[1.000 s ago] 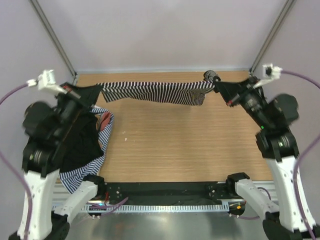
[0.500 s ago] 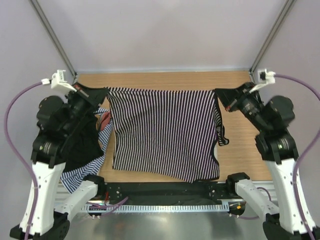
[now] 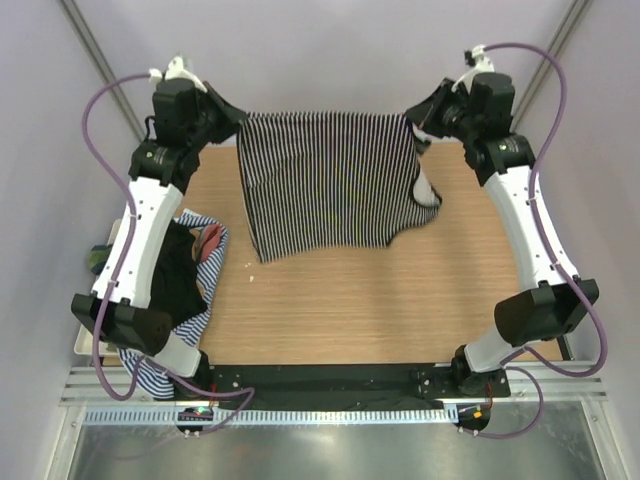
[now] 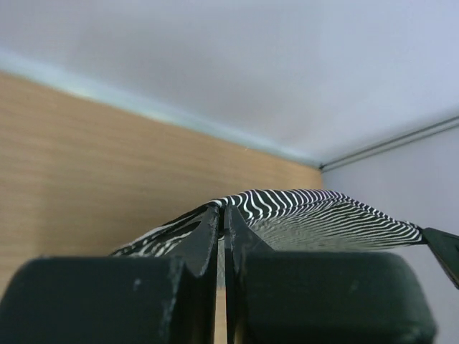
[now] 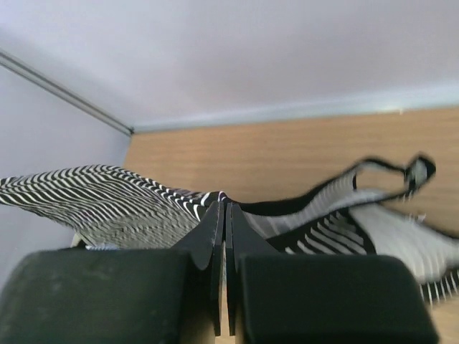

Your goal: Fold and stack the tank tops

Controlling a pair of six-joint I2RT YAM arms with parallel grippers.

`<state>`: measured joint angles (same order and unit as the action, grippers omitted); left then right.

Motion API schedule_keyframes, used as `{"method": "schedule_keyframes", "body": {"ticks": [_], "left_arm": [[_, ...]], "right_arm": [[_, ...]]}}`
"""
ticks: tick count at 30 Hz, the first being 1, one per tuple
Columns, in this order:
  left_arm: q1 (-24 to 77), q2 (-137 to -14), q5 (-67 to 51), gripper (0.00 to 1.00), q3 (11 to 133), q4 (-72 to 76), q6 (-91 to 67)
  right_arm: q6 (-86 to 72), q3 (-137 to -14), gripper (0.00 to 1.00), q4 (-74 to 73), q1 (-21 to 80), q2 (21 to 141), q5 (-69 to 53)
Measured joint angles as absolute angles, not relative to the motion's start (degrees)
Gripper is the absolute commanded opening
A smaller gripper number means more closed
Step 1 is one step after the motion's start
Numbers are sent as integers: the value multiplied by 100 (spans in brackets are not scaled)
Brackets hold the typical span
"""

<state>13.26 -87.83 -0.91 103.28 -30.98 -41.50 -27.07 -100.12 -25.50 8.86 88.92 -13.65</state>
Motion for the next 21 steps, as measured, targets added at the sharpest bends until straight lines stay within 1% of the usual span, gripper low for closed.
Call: {"method": "schedule_keyframes", "body": {"ticks": [2, 4, 7, 11, 14, 17, 21], "left_arm": [[1321, -8842, -95, 0, 10831, -3135, -4095], [1321, -8667, -108, 0, 11120, -3100, -4012], [1319, -8128, -123, 0, 10709, -2888, -3994], [1315, -7255, -305, 0, 9129, -2541, -4060], [1337, -6781, -388, 0, 7618, -2349, -4213], [1406, -6235, -405, 0, 5717, -2281, -4506], [1715, -5524, -416, 0, 4163, -2453, -4908]], "right_arm": [[-2711, -10475, 1, -2580, 878, 8976, -1365], [-2711, -10659, 1, -2515, 873, 8871, -1385], [-2731, -10162, 1, -2237, 873, 8390, -1431], [-2805, -8477, 1, -1806, 878, 7454, -1527], [-2893, -7024, 1, -1535, 878, 6910, -1562], [-2987, -5483, 1, -1553, 878, 6464, -1557], [-3175, -3785, 1, -1758, 880, 5745, -1579]]}}
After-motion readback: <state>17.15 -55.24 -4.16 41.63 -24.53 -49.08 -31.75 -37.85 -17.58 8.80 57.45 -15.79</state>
